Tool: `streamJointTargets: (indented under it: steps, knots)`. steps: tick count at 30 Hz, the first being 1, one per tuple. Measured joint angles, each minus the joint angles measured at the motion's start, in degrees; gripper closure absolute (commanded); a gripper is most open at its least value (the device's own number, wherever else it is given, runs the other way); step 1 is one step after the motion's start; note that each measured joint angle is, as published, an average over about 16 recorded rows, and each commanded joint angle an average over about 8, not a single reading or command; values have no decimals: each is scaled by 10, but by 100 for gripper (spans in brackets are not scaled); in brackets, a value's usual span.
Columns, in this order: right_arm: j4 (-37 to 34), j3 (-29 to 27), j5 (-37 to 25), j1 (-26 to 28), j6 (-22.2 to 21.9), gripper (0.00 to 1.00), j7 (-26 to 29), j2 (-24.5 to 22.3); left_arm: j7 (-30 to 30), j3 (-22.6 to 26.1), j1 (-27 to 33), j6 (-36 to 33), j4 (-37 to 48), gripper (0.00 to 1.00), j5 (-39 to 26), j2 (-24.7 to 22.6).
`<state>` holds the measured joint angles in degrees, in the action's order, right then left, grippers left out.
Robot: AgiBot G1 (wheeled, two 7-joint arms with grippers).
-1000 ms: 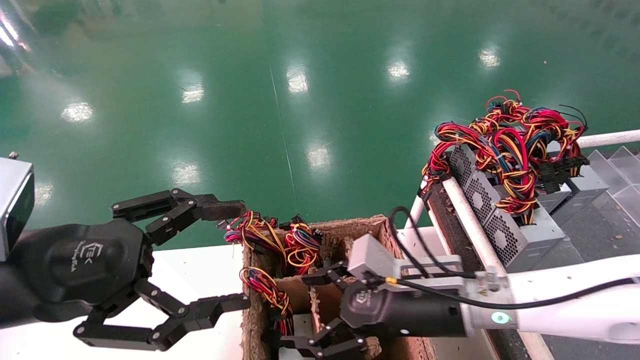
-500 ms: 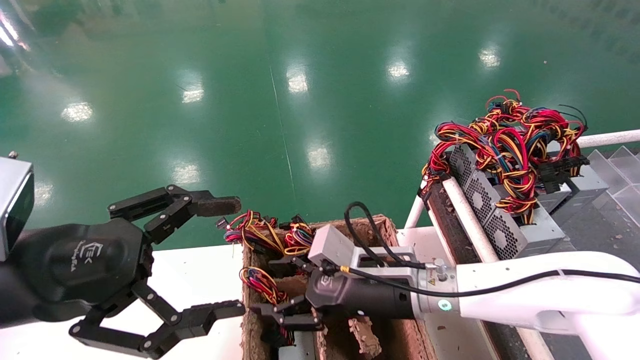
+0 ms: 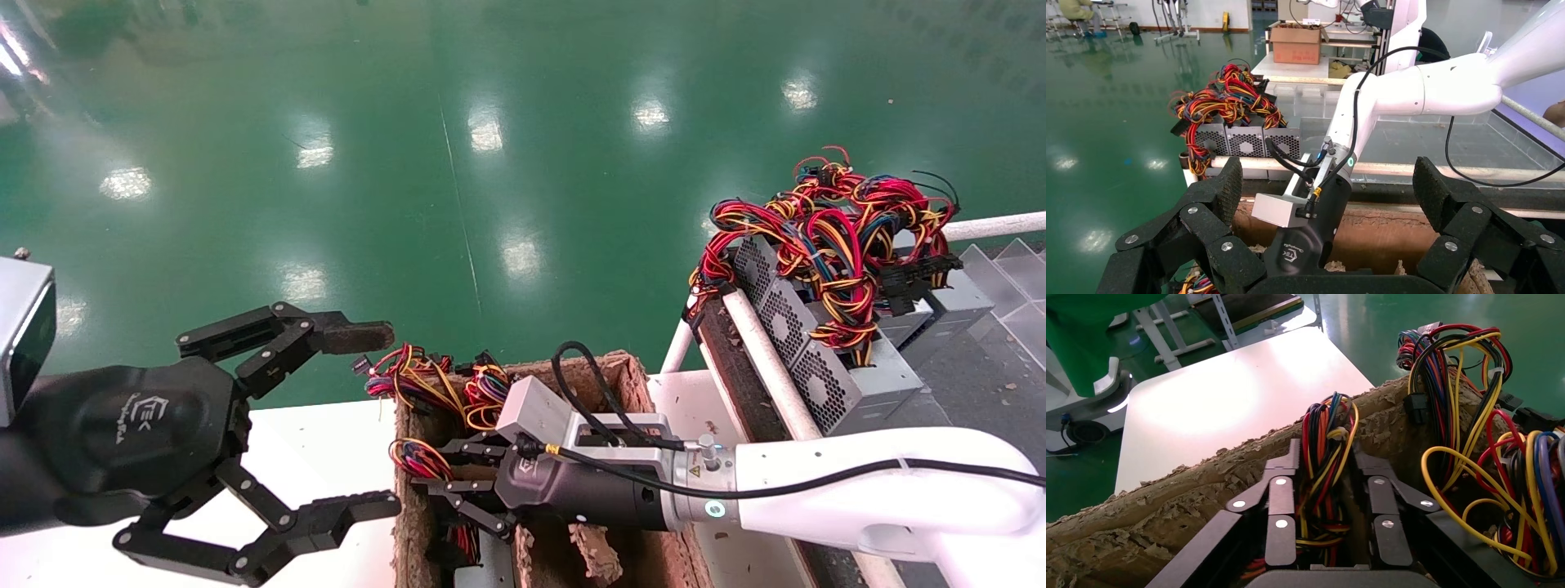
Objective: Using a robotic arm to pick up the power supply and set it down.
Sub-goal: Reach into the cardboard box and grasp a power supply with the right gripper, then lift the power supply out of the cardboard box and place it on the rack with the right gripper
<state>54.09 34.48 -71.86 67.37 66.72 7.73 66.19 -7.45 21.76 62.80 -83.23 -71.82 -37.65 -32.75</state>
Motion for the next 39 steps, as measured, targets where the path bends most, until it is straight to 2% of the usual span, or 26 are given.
streamJointTargets:
  steps: [8, 17, 30, 39]
  knots:
    - [1, -10, 18, 2, 13, 100, -2, -10, 0, 0, 0, 0, 0, 0, 0, 0]
    - [27, -41, 66, 7, 39, 100, 4, -46, 0, 0, 0, 0, 0, 0, 0, 0]
    - [79, -124, 190, 14, 87, 100, 36, -137, 0, 0, 0, 0, 0, 0, 0, 0]
    - [46, -185, 275, 66, 145, 100, 60, -214, 0, 0, 0, 0, 0, 0, 0, 0]
